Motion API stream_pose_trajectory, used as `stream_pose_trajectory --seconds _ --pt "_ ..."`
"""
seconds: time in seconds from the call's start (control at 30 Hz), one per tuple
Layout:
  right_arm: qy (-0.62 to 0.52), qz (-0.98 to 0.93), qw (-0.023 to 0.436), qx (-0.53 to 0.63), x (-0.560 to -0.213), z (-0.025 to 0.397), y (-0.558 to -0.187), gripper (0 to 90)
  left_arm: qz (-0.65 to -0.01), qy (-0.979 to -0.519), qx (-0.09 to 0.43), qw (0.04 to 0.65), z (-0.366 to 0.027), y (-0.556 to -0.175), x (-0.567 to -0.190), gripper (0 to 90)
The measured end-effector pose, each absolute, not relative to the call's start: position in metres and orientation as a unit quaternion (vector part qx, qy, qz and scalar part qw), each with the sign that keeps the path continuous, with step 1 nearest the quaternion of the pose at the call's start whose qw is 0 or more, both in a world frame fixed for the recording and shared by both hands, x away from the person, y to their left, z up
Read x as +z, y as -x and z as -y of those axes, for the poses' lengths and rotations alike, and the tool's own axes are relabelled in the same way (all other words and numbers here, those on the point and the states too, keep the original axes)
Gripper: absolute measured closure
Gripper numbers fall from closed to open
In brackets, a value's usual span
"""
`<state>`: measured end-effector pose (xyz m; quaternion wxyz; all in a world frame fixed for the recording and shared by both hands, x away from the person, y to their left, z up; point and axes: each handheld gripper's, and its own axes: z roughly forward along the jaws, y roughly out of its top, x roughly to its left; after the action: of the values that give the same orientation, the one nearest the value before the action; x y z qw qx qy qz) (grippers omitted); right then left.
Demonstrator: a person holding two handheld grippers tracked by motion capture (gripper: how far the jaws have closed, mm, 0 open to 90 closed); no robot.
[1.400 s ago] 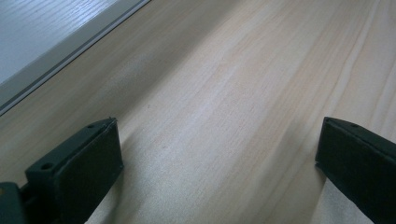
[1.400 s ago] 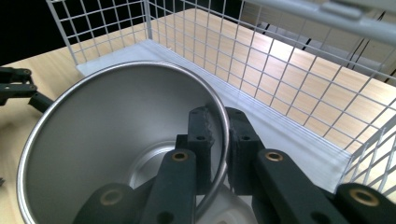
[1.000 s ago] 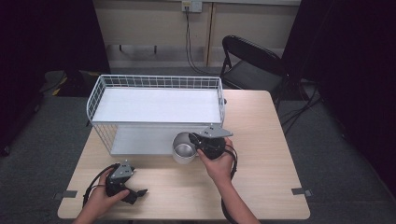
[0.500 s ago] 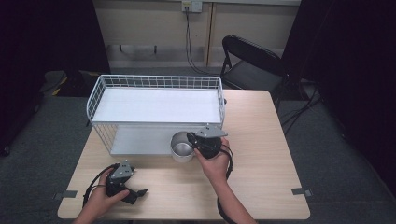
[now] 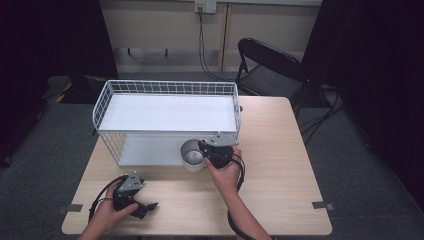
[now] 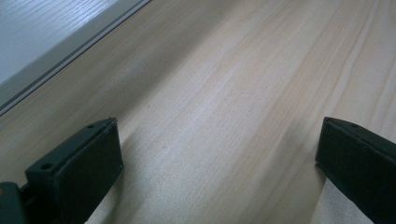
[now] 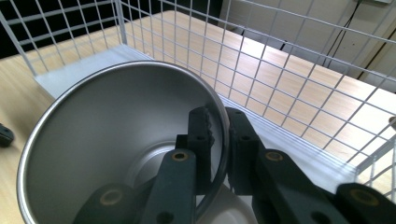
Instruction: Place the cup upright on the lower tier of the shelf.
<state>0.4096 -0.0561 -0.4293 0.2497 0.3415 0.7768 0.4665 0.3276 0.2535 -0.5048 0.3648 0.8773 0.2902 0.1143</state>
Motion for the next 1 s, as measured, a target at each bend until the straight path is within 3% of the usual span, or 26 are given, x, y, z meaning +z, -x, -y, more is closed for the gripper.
stream_pose_trajectory --seconds 1.0 --pt "-0.359 -0.763 0.268 0.466 -0.433 0.048 -0.423 82.3 -0.29 -0.877 0.114 0.365 -0.253 -0.328 -0.505 0.0"
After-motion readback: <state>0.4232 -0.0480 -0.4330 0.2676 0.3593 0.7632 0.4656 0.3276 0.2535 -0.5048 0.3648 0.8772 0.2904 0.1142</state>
